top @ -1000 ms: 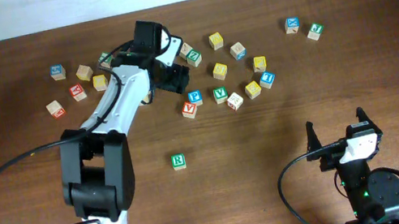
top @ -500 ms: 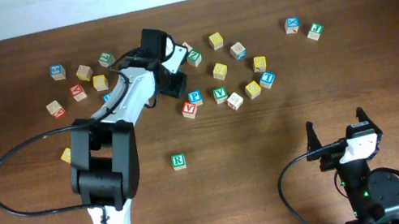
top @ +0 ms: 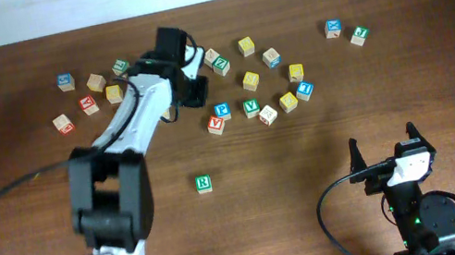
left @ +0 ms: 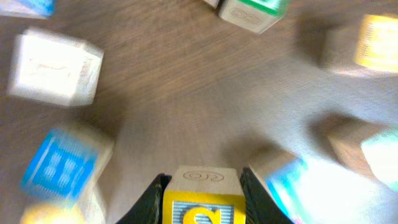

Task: Spell out RSS
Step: 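Move the left gripper to a yellow S block and grasp it, then carry the S block toward the R block with the left gripper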

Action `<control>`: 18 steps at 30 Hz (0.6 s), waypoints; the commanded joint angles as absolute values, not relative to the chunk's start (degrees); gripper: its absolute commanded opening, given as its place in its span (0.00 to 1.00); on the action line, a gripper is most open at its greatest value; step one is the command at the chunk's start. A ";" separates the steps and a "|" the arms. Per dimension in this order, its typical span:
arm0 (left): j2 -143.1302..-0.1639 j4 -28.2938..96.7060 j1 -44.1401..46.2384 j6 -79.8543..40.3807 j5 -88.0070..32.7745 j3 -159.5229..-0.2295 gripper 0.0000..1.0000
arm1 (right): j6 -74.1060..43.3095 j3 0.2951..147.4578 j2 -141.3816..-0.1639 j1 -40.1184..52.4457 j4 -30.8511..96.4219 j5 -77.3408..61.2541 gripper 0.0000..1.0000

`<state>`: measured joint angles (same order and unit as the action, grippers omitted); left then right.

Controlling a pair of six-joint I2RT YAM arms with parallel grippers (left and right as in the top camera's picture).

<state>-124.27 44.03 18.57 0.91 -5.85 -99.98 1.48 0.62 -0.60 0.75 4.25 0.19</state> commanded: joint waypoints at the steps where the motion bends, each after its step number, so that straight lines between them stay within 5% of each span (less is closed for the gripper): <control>1: -108.57 53.19 18.68 -10.37 -8.51 -100.66 0.22 | 1.04 0.32 -0.21 0.36 4.67 0.54 0.99; 6: -102.89 69.04 26.63 -21.52 -12.43 -97.91 0.22 | 1.04 0.32 -0.21 0.36 4.67 0.54 0.98; 11: -103.18 56.40 38.20 -41.36 3.38 -78.32 0.21 | 1.04 0.32 -0.21 0.36 4.67 0.54 0.98; 18: -103.18 33.98 40.40 -47.72 12.23 -60.01 0.22 | 1.04 0.32 -0.21 0.36 4.67 0.54 0.98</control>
<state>-103.42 35.75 40.29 -46.37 7.73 -62.67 1.50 0.62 -0.58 0.78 4.25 0.16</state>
